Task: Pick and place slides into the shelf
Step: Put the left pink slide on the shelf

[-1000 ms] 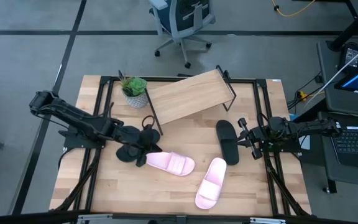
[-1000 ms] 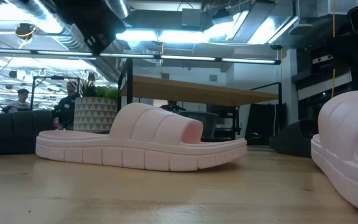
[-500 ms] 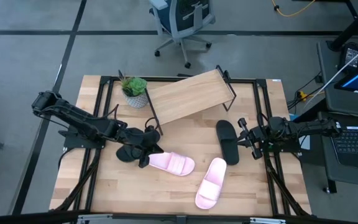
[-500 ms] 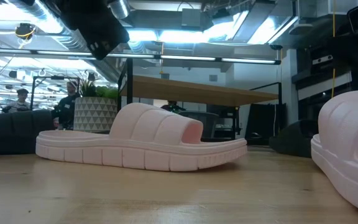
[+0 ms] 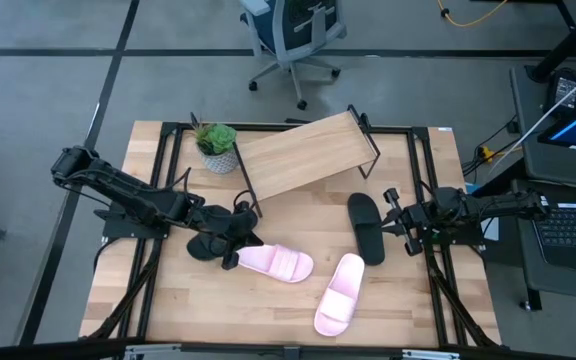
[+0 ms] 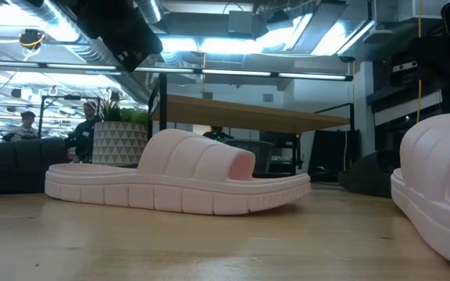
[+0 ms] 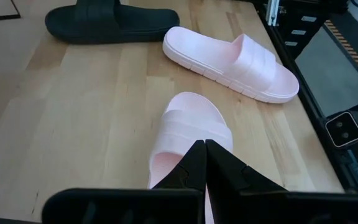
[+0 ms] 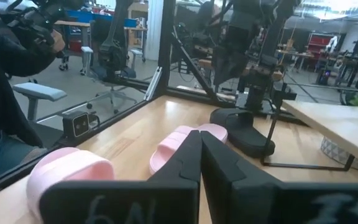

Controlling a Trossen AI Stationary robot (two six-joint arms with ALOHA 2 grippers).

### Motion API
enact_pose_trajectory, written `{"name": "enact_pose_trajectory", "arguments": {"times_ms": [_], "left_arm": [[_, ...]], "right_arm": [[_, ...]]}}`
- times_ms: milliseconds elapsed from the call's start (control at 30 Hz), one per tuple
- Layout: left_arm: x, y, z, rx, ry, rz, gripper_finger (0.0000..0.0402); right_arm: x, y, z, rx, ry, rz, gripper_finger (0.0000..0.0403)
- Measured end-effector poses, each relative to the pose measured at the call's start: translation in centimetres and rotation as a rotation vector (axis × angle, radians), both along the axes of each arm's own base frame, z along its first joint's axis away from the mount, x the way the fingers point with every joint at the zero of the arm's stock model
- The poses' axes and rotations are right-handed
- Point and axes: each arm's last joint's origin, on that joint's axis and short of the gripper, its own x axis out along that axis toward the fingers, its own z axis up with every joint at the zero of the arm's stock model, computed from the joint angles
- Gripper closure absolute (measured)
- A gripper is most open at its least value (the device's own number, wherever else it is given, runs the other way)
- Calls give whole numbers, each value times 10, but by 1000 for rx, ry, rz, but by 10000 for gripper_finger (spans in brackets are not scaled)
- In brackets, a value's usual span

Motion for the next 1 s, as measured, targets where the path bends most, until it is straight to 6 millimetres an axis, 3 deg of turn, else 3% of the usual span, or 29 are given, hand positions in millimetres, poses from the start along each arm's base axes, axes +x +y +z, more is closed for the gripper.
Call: {"name": "enact_pose_trajectory", "arguments": {"times_ms": [1000], "left_arm": [[0,0,0,88,-16,-56,402]], "right_arm": [[0,0,1,6,-7,0,393]]}}
